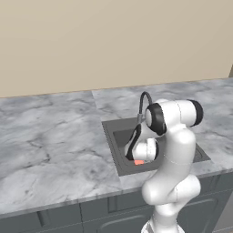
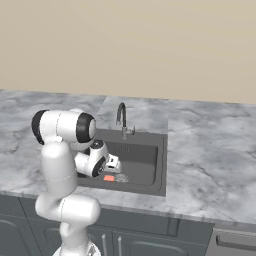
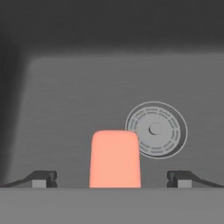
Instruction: Pick up the sponge and bar soap from the sink, and place them back in the cabinet, and close the cabinet door.
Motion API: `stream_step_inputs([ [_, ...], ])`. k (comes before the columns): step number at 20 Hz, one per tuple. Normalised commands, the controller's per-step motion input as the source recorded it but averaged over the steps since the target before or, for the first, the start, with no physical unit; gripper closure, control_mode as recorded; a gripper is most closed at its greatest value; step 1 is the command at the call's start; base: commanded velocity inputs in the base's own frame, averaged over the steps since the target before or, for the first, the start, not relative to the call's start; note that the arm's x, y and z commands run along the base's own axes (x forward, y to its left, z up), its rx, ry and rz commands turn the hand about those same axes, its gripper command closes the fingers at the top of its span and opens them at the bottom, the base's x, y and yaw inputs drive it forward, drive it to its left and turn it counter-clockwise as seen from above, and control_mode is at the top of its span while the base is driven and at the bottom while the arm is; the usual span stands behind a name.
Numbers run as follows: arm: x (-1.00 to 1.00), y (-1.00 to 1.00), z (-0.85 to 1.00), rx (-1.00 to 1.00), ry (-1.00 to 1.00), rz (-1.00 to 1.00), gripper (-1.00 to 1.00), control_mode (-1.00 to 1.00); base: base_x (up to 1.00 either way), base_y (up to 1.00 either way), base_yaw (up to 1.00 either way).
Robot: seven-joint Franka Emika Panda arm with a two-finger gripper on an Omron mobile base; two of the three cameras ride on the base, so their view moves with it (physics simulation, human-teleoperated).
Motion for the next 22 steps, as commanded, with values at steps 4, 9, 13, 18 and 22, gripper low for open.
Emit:
stream_step_inputs([
  [4,0.0,0.0,-0.09,0.0,0.0,0.0,-1.0,-1.0,0.0,0.0,0.0],
  [9,0.0,0.0,-0.12,0.0,0.0,0.0,-1.0,-1.0,0.0,0.0,0.0],
  [13,0.0,-0.01,-0.14,0.0,0.0,0.0,-1.0,-1.0,0.0,0.0,0.0],
  [18,0.0,-0.02,-0.12,0.0,0.0,0.01,-1.0,-1.0,0.0,0.0,0.0],
  [22,0.0,0.0,-0.07,0.01,0.01,0.0,-1.0,-1.0,0.0,0.0,0.0],
])
